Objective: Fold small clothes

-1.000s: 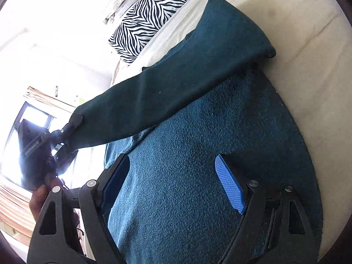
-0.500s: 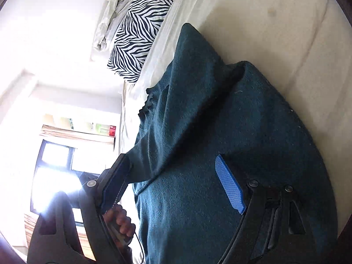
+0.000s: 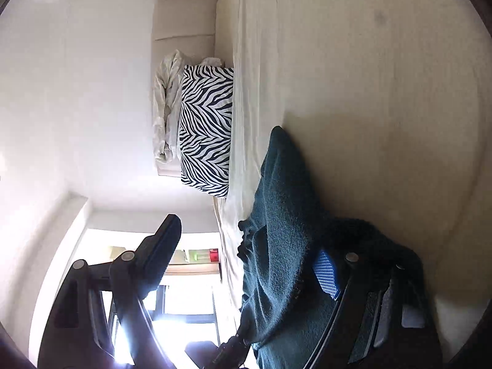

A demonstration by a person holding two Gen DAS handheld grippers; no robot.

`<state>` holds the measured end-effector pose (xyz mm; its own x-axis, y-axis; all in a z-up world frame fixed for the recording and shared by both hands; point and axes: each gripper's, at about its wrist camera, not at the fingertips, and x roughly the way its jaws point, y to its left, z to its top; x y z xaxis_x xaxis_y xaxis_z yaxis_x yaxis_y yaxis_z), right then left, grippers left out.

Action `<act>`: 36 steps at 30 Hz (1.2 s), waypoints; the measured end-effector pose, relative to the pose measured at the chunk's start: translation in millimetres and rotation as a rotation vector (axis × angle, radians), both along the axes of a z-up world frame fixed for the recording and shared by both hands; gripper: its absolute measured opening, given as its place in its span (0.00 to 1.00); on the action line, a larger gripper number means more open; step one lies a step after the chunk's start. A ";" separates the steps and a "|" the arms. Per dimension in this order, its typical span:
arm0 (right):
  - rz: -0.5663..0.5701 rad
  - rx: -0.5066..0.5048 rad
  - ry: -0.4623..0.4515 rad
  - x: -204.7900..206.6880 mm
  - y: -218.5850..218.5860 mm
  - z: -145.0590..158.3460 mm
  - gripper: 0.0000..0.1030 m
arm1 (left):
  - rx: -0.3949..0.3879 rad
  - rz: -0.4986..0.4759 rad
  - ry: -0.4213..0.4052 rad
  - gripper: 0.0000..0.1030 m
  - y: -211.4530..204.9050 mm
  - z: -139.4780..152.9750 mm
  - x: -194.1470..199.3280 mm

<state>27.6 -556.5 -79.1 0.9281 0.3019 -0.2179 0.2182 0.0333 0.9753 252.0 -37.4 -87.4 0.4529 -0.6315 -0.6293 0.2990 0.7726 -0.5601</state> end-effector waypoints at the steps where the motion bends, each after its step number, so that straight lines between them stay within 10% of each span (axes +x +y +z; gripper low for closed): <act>1: 0.006 -0.014 0.007 0.5 1.3 -1.1 0.69 | 0.004 0.006 0.001 0.11 -0.5 -0.5 0.5; 16: 0.163 -0.092 0.077 68.4 33.8 6.6 0.73 | -0.007 -0.017 -0.107 0.11 -6.0 31.3 8.7; 21: 0.044 -0.090 -0.098 63.8 13.2 26.9 0.74 | -0.028 0.015 -0.140 0.11 -0.3 40.0 11.8; 29: 0.063 -0.137 -0.073 50.4 24.2 0.4 0.70 | -0.007 0.024 -0.007 0.09 3.2 -1.8 13.9; 33: 0.117 -0.183 -0.036 42.7 32.5 4.4 0.71 | -0.014 0.036 0.009 0.66 2.2 0.3 9.0; 36: 0.135 -0.217 -0.028 34.7 37.7 9.4 0.72 | 0.064 -0.010 0.024 0.74 -16.7 2.2 12.0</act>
